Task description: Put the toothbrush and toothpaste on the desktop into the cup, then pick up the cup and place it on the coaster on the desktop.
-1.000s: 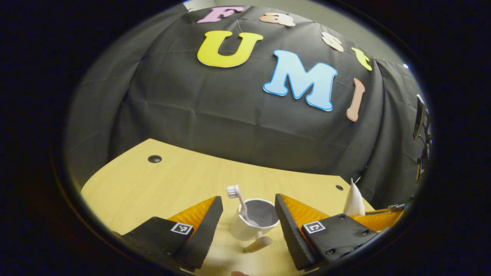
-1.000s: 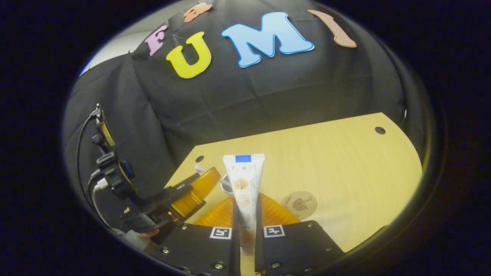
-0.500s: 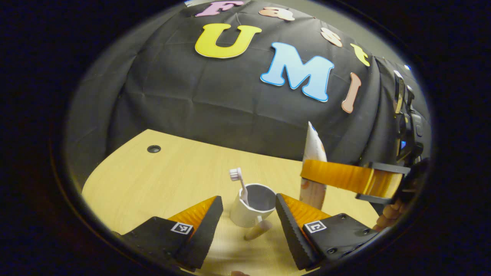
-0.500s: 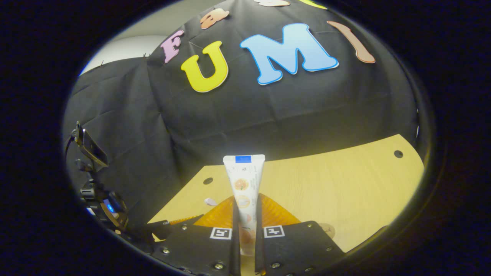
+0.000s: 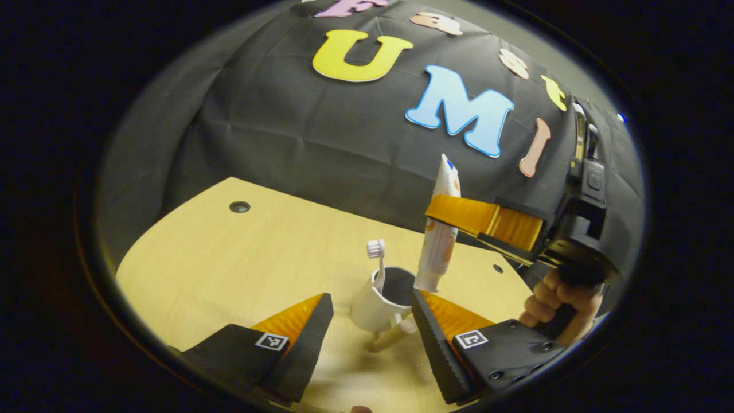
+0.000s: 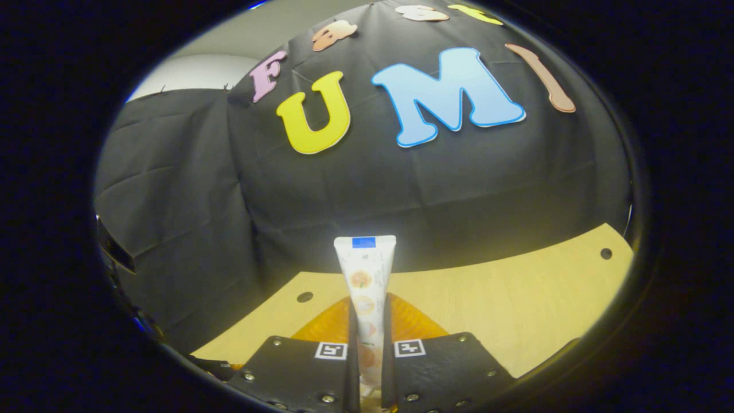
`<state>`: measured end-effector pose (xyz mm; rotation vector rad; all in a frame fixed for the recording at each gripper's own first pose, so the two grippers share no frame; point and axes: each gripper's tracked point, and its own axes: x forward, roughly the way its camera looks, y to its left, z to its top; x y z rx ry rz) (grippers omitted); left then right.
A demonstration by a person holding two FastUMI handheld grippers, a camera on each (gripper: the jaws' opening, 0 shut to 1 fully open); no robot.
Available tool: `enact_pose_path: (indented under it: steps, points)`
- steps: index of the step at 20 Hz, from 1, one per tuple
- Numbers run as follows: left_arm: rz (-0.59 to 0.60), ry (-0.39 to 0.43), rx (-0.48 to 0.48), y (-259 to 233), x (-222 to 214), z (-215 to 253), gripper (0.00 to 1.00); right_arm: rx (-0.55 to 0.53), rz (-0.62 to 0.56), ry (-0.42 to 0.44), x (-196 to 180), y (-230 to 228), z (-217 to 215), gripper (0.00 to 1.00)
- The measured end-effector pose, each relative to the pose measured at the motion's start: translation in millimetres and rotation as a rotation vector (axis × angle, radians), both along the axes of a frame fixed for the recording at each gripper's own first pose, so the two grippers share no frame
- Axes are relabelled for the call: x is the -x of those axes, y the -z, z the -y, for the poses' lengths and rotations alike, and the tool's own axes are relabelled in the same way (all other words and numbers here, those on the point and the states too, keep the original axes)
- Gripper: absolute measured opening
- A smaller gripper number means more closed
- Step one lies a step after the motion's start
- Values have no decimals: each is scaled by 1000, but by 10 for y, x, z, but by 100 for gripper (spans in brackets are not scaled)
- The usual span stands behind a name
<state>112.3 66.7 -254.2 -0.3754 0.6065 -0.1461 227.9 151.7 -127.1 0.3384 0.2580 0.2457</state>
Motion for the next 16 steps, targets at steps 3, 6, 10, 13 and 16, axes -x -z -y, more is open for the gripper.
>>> enact_pose_path:
  steps: [3,6,10,13,16]
  points:
    - [-24,-14,16,23,44,-26,90,22,-22,-13,-104,194,-102,15]
    - [-38,-15,17,79,58,-18,90,62,-54,-21,-143,393,-153,11]
    - [-43,-11,21,104,120,-44,84,112,-91,-55,-53,541,-192,21]
    - [-37,1,0,75,100,-13,90,87,-114,-65,-15,544,-160,24]
    - [-28,15,-15,13,92,32,84,47,-128,-58,25,455,-105,48]
